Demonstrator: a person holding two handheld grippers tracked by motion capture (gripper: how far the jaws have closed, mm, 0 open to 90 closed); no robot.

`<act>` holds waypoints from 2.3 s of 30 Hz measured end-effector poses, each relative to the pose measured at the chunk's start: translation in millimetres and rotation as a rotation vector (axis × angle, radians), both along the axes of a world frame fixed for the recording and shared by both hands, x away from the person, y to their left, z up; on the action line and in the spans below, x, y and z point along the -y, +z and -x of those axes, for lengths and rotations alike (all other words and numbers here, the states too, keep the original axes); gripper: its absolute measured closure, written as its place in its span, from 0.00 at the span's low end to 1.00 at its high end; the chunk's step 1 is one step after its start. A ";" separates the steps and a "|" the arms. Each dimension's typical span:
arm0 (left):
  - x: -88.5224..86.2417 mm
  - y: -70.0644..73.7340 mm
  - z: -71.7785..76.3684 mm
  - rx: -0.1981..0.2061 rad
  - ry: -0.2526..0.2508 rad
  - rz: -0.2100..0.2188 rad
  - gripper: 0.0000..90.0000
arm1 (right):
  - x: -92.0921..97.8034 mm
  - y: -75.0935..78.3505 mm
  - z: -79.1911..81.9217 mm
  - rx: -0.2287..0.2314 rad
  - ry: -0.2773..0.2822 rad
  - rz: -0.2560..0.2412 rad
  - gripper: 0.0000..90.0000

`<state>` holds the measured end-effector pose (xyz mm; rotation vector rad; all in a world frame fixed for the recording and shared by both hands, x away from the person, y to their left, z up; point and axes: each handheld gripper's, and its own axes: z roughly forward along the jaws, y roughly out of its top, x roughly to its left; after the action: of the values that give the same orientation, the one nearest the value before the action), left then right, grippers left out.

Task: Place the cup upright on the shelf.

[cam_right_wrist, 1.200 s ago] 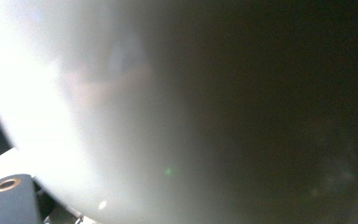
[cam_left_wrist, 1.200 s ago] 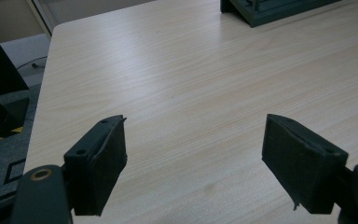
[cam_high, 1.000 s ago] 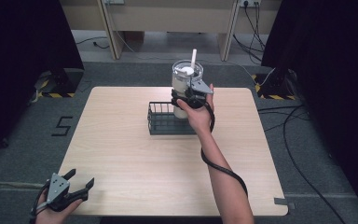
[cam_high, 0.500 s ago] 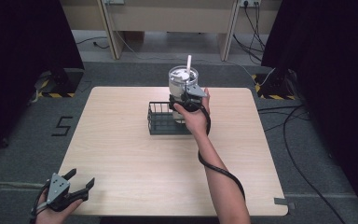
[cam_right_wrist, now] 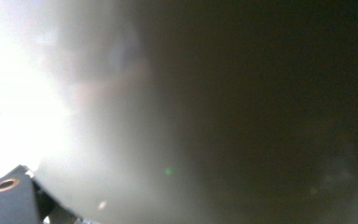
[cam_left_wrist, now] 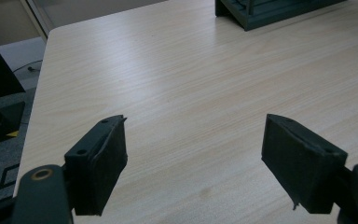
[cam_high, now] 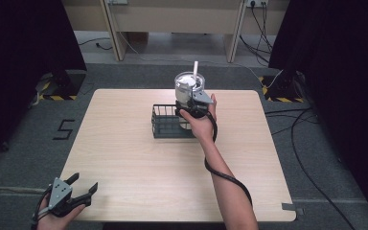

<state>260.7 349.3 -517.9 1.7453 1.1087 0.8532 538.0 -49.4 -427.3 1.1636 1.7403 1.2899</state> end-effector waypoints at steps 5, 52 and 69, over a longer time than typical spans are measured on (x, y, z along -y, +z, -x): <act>0.1 0.4 0.6 0.001 -0.002 -0.002 0.24 | 1.5 -2.7 1.2 0.011 0.008 -0.009 0.11; 1.7 0.7 1.3 0.007 -0.001 -0.011 0.23 | 37.5 2.3 54.5 0.043 0.014 0.000 0.03; 2.5 0.7 1.7 0.006 -0.004 -0.013 0.23 | 74.7 -3.4 89.8 0.026 -0.026 0.022 0.04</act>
<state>259.0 346.8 -517.2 1.7541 1.0978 0.8641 448.1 -124.1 -430.6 1.1484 1.7115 1.2621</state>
